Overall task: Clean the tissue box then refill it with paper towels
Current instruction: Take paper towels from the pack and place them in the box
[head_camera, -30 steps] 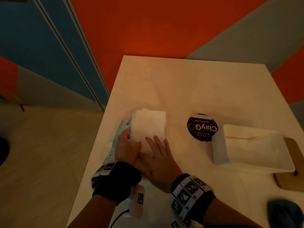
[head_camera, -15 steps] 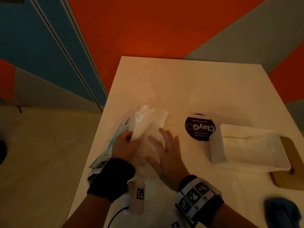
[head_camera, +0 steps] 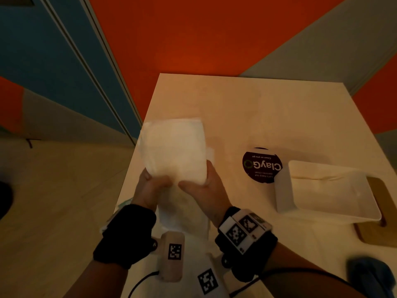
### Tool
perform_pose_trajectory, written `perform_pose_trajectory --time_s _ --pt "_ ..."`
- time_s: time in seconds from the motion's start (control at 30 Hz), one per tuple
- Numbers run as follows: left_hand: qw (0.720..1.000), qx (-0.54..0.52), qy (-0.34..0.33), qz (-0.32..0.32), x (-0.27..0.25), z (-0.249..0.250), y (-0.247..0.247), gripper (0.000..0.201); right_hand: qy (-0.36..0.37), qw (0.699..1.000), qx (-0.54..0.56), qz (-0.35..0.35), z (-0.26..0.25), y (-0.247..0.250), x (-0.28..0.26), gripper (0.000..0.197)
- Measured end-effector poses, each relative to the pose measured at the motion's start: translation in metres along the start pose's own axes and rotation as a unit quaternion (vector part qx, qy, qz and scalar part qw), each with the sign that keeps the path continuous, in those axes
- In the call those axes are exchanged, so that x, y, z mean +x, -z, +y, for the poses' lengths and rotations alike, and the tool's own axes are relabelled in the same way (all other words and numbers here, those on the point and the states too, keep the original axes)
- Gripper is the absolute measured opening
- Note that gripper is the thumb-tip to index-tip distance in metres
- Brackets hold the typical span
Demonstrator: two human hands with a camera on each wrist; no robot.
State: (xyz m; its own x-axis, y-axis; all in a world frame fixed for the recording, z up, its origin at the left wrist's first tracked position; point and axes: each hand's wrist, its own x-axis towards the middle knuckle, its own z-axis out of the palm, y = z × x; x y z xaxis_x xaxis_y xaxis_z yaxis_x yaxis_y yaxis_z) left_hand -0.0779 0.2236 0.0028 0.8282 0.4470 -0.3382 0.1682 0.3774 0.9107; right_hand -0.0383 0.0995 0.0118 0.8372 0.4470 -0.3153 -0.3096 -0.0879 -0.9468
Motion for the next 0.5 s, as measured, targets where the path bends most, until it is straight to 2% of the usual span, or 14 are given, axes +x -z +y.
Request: perform_pose_trajectory --time_s 0.13,0.23,0.33,0.4,0.5 --pt "0.999 0.009 -0.008 -0.040 -0.003 0.001 0.002 0.047 0.003 0.999 0.007 0.034 -0.006 0.006 0.001 0.035" --pt "0.996 -0.010 0.015 -0.084 -0.007 0.005 0.003 0.048 -0.002 0.995 0.084 0.053 -0.014 0.012 -0.001 0.032" --pt "0.990 -0.050 0.039 -0.123 -0.017 0.005 0.006 0.074 -0.015 0.974 0.210 0.085 -0.021 0.021 0.000 0.031" --pt "0.985 -0.101 0.053 -0.132 -0.028 0.002 0.004 0.082 -0.027 0.951 0.285 0.116 -0.024 0.026 0.001 0.032" --pt "0.982 -0.143 0.064 -0.102 -0.043 -0.003 -0.017 0.092 -0.027 0.924 0.357 0.136 -0.025 0.027 -0.001 0.043"
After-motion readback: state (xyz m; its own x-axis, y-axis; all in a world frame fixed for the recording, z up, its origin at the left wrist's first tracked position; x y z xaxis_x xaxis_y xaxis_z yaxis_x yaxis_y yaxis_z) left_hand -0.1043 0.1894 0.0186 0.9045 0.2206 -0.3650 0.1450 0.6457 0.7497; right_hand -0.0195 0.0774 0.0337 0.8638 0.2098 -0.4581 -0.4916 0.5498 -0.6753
